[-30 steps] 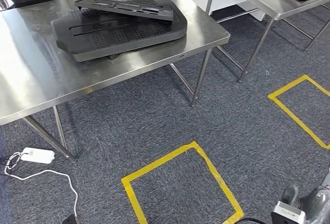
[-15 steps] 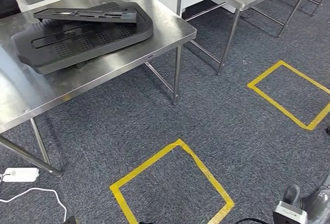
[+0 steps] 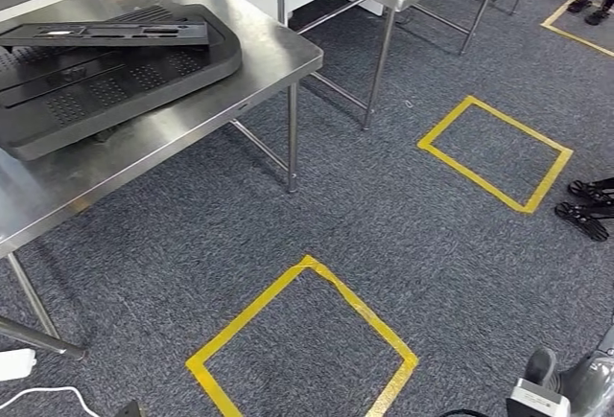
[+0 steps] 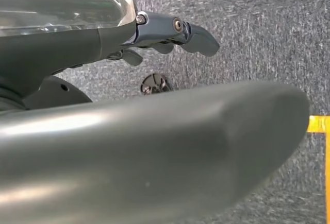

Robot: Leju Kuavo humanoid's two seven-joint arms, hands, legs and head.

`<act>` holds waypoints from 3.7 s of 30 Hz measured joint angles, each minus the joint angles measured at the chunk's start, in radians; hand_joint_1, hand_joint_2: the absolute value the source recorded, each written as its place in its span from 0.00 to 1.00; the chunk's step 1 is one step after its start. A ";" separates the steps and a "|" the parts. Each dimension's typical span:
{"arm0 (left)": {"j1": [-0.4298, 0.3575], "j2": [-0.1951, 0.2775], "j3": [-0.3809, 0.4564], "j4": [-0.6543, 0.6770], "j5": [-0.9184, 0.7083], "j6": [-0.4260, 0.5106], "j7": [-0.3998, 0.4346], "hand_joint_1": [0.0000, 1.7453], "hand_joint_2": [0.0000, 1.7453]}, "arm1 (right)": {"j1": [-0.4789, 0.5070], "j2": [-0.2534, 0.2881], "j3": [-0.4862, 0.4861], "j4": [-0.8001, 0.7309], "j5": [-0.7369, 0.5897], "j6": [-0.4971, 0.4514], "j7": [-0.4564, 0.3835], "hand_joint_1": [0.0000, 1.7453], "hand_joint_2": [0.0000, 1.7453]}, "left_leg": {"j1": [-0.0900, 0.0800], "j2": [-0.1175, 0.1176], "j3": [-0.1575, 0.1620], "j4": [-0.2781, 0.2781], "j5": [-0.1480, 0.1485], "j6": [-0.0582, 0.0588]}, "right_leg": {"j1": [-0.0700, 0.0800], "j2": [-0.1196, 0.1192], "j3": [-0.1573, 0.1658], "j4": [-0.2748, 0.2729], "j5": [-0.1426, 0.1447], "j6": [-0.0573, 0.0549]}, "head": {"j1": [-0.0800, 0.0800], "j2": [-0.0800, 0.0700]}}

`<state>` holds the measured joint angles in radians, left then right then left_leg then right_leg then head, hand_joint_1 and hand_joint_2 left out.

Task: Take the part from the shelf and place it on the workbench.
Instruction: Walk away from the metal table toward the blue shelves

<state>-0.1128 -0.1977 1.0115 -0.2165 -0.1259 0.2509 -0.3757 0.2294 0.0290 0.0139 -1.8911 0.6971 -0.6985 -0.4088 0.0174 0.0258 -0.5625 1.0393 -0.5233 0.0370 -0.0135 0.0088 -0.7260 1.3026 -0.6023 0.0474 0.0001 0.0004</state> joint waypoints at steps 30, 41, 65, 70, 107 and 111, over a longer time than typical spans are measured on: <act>0.001 0.000 0.002 0.000 0.000 -0.003 0.004 0.00 0.00 | 0.018 0.018 -0.017 -0.012 -0.008 0.000 -0.016 0.00 0.00 | 0.002 0.000 0.002 -0.011 0.008 0.000 | 0.002 0.003 0.019 -0.010 -0.013 0.000 | -0.001 0.000; -0.004 -0.001 0.002 0.000 0.000 -0.004 0.004 0.00 0.00 | 0.015 0.019 -0.025 -0.014 -0.019 0.000 -0.017 0.00 0.00 | 0.007 0.019 0.012 0.043 -0.060 -0.048 | 0.008 -0.018 0.150 -0.295 0.119 -0.046 | -0.004 0.000; 0.000 0.000 0.003 0.000 0.000 -0.004 0.000 0.00 0.00 | 0.026 0.026 -0.050 -0.014 -0.037 0.000 -0.033 0.00 0.00 | 0.002 0.028 0.019 -0.012 -0.005 -0.014 | 0.003 -0.047 0.133 -0.251 0.115 0.002 | -0.001 0.000; -0.003 -0.001 0.004 0.000 0.000 -0.003 0.003 0.00 0.00 | 0.032 0.031 -0.055 -0.018 -0.038 0.000 -0.034 0.00 0.00 | 0.003 0.043 0.032 -0.009 -0.024 -0.041 | 0.011 -0.033 0.151 -0.295 0.119 -0.034 | -0.002 0.000; 0.002 -0.001 0.007 0.000 0.000 -0.012 0.001 0.00 0.00 | 0.040 0.046 -0.073 -0.027 -0.040 0.000 -0.035 0.00 0.00 | -0.001 -0.017 -0.103 0.265 -0.124 -0.040 | 0.012 0.031 0.162 -0.296 0.116 -0.059 | -0.003 0.000; 0.000 0.000 0.007 0.000 0.000 -0.016 0.000 0.00 0.00 | 0.041 0.047 -0.073 -0.027 -0.040 0.000 -0.035 0.00 0.00 | 0.002 -0.057 -0.023 0.041 0.013 -0.029 | 0.014 0.074 0.171 -0.292 0.108 -0.051 | -0.002 0.000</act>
<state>-0.1124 -0.1982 1.0183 -0.2167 -0.1263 0.2349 -0.3757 0.2702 0.0757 -0.0593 -1.9177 0.6572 -0.6983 -0.4437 0.0190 -0.0310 -0.5860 1.0805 -0.5102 0.0084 0.0001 0.0827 -0.5546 1.0104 -0.4947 -0.0038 -0.0020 0.0004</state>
